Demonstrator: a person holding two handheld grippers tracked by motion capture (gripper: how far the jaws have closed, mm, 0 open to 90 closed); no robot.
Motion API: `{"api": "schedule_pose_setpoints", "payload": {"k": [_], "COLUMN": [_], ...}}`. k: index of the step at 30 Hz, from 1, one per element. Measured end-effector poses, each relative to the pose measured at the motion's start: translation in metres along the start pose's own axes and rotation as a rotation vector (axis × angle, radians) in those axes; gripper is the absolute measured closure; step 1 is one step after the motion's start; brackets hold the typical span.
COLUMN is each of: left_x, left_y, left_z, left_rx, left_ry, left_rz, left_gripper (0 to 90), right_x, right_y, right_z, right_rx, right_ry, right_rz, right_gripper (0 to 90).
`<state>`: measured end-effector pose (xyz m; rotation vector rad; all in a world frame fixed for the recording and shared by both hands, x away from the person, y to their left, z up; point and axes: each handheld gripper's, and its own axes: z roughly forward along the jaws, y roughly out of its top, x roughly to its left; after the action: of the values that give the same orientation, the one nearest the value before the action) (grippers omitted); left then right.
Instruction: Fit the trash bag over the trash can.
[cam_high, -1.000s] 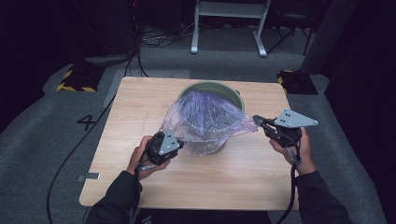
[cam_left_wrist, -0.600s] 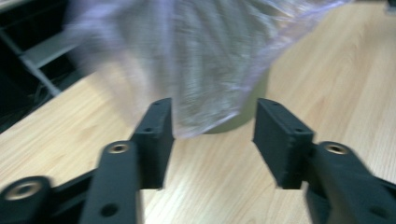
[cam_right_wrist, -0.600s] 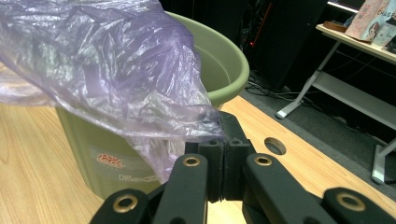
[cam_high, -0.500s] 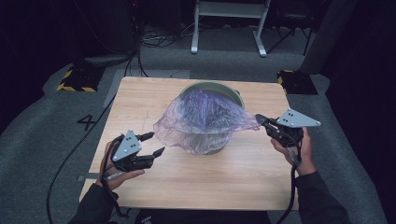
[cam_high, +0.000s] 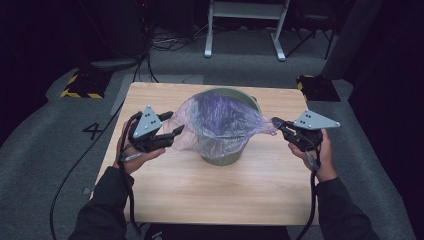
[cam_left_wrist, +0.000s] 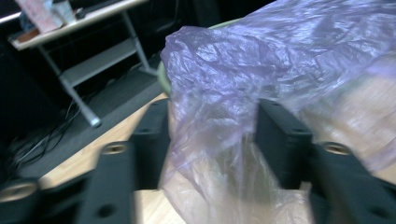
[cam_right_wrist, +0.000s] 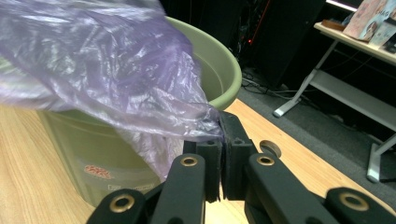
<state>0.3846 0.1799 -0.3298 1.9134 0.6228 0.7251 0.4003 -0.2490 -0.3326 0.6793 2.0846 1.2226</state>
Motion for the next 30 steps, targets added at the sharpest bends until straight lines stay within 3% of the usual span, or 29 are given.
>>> {"api": "schedule_pose_setpoints", "payload": {"k": [2,8,10,14,15,17,18,20,25,28,30], "left_x": [0.005,0.016,0.02,0.023,0.021,0.017,0.014,0.002,-0.032,-0.049,-0.063], "left_y": [0.002,0.005,0.003,0.001,0.0,0.001,0.002,0.004,0.013,0.015,0.016], "left_z": [0.007,0.026,0.031,0.04,0.04,0.038,0.036,0.028,0.002,-0.012,-0.015], "left_rx": [0.008,0.027,0.032,0.047,0.039,0.035,0.027,-0.002,-0.059,-0.103,-0.118], "left_ry": [0.001,0.01,0.002,0.038,0.057,0.067,0.069,0.064,0.019,-0.021,-0.07], "left_rz": [0.002,-0.027,-0.045,-0.066,-0.078,-0.099,-0.094,-0.066,0.019,0.039,0.065], "left_gripper": [62.6,80.7,84.4,86.1,82.9,62.9,50.2,36.4,28.9,28.2,28.5], "right_x": [-0.003,-0.014,-0.017,-0.024,-0.025,-0.025,-0.025,-0.024,-0.022,-0.019,-0.015], "right_y": [0.001,0.0,-0.002,-0.004,-0.004,-0.005,-0.005,-0.004,0.0,0.003,0.004], "right_z": [0.004,0.018,0.021,0.029,0.03,0.029,0.028,0.026,0.02,0.017,0.017], "right_rx": [0.012,0.079,0.09,0.102,0.096,0.085,0.077,0.075,0.062,0.057,0.058], "right_ry": [0.006,0.023,0.032,0.031,0.028,0.033,0.036,0.037,0.043,0.048,0.056], "right_rz": [0.011,0.045,0.06,0.085,0.09,0.104,0.109,0.104,0.105,0.102,0.095], "right_gripper": [88.3,88.3,88.6,88.5,88.5,88.5,88.6,88.8,89.1,89.1,89.1]}}
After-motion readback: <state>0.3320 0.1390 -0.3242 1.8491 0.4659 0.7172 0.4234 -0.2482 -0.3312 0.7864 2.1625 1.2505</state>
